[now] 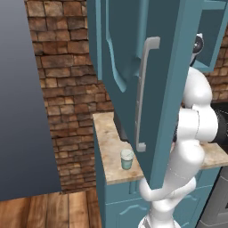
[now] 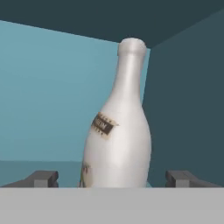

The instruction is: Sort all alcoholic drinks to one cabinet, and non-alcoholic drinks to the other.

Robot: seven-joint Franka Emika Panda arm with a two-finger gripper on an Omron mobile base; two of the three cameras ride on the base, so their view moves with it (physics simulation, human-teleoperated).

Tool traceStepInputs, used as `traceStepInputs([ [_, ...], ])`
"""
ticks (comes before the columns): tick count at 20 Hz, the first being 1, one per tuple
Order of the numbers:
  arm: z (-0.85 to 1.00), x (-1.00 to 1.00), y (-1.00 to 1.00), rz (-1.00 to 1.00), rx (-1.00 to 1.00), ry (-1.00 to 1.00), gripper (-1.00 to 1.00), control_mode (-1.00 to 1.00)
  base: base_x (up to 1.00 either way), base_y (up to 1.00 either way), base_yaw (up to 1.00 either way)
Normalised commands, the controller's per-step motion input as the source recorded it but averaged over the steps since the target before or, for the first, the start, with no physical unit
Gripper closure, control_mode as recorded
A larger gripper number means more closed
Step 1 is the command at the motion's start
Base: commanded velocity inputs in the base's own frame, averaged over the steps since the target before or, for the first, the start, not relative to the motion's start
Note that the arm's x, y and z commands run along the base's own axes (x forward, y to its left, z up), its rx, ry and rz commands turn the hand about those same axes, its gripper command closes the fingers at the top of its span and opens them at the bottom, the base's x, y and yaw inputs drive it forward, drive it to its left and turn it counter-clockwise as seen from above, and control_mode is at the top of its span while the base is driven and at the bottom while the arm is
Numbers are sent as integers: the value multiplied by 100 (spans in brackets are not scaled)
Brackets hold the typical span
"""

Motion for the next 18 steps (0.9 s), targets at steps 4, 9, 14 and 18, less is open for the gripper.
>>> traceStepInputs([
  [4, 0, -13, -10, 0, 5, 0, -100, -100, 0, 0, 0],
  [9, 3, -45, 0, 0, 3, 0, -100, -100, 0, 0, 0],
  [14, 0, -98, 0, 1, 0, 4, -100, -100, 0, 0, 0],
  [18, -9, -100, 0, 17, 0, 1, -100, -100, 0, 0, 0],
])
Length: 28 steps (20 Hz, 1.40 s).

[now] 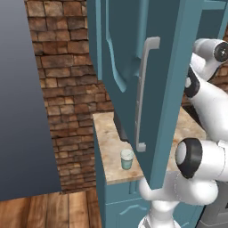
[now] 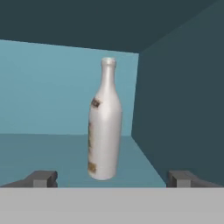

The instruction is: Sort all alcoholic drinks to one cabinet, and non-alcoholic drinks to the other.

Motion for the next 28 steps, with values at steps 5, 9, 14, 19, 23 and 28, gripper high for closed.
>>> traceStepInputs([
  [5, -20, -100, 0, 30, 0, 1, -100, -100, 0, 0, 0],
  [9, -43, -100, 0, 40, 0, 3, -100, -100, 0, 0, 0],
  [14, -78, -95, 7, 49, 0, 8, -100, -100, 0, 0, 0],
  [19, -96, -59, 16, 55, -2, 10, -100, -100, 0, 0, 0],
  [23, -100, -7, 58, 52, -7, 5, -100, -100, 0, 0, 0],
  [28, -82, 42, 85, 34, -4, 5, -100, -100, 0, 0, 0],
])
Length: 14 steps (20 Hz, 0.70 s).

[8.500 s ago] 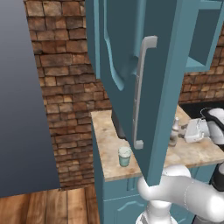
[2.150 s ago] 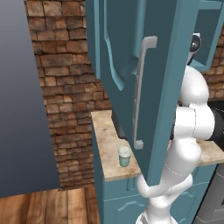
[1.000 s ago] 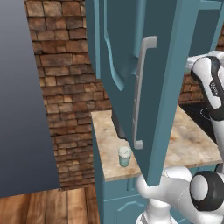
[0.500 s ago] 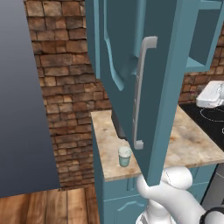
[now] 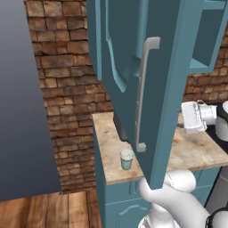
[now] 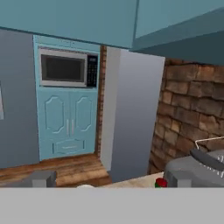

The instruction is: Sort all alcoholic drinks to one cabinet, and non-alcoholic drinks to the other.

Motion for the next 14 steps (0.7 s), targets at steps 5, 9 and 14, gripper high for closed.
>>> traceStepInputs([
  [5, -73, 43, 45, 16, -1, 6, -100, -100, 0, 0, 0],
  [9, -67, 29, 0, 0, 0, 2, -100, -100, 0, 0, 0],
  [14, -69, 39, -2, 0, 0, 5, -100, -100, 0, 0, 0],
])
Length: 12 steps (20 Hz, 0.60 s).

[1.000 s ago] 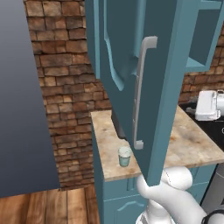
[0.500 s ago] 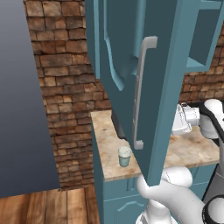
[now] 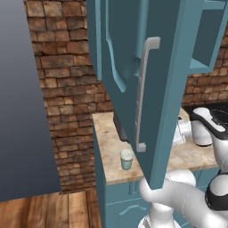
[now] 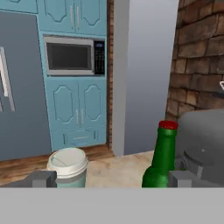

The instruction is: Sort all alcoholic drinks to one cabinet, and non-alcoholic drinks to the other.

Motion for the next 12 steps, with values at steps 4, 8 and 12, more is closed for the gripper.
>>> traceStepInputs([
  [4, -55, 48, 9, -1, 0, 3, -100, -100, 0, 0, 0],
  [8, -39, 42, 0, 0, 0, 2, -100, -100, 0, 0, 0],
  [12, -26, 37, 0, 0, 0, 1, -100, -100, 0, 0, 0],
])
